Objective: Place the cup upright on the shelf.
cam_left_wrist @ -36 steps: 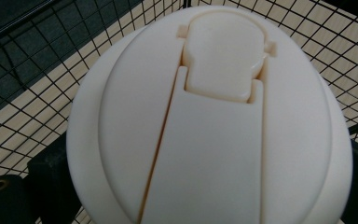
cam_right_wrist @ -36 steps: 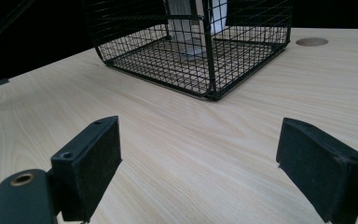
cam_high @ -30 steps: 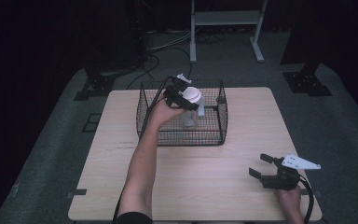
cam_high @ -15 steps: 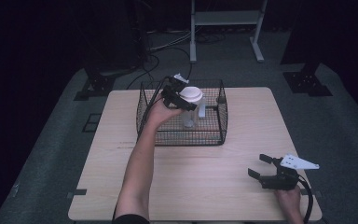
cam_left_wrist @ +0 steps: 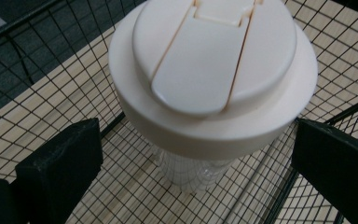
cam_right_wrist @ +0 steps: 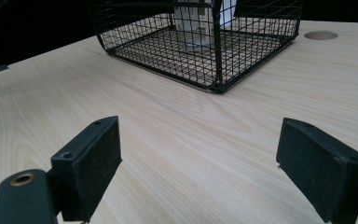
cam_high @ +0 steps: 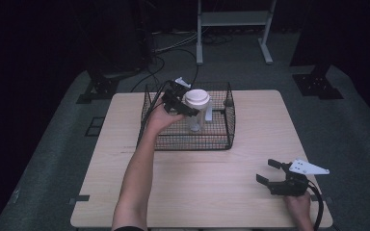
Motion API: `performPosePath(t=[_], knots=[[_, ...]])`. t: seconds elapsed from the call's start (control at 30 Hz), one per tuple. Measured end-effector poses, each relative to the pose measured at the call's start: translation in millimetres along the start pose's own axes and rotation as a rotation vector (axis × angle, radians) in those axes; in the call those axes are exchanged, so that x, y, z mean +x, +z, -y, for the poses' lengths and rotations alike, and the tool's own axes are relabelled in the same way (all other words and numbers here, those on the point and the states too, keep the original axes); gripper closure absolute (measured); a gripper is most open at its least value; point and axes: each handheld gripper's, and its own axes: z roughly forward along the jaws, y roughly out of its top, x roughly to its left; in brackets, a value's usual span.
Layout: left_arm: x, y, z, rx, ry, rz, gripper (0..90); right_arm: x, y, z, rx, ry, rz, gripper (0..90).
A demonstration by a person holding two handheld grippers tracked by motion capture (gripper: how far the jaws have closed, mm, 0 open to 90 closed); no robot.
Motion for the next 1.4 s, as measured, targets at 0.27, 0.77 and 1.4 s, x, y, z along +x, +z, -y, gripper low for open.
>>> performPosePath(t=[0.27, 0.77, 1.4], knots=[[3.1, -6.2, 9.7, -0.009, -0.018, -0.004, 1.1, 0.4, 0.5, 0.1, 0.002, -0.002, 0.004, 12.8], [-3.3, -28.9, 41.6, -0.039, -0.030, -0.017, 1.1, 2.0, 0.9, 0.5, 0.010, -0.002, 0.024, 12.8], [-31.3, -58.6, 62.0, -0.137, 0.026, 0.026, 1.2, 3.4, 1.8, 0.7, 0.026, -0.003, 0.043, 12.8]])
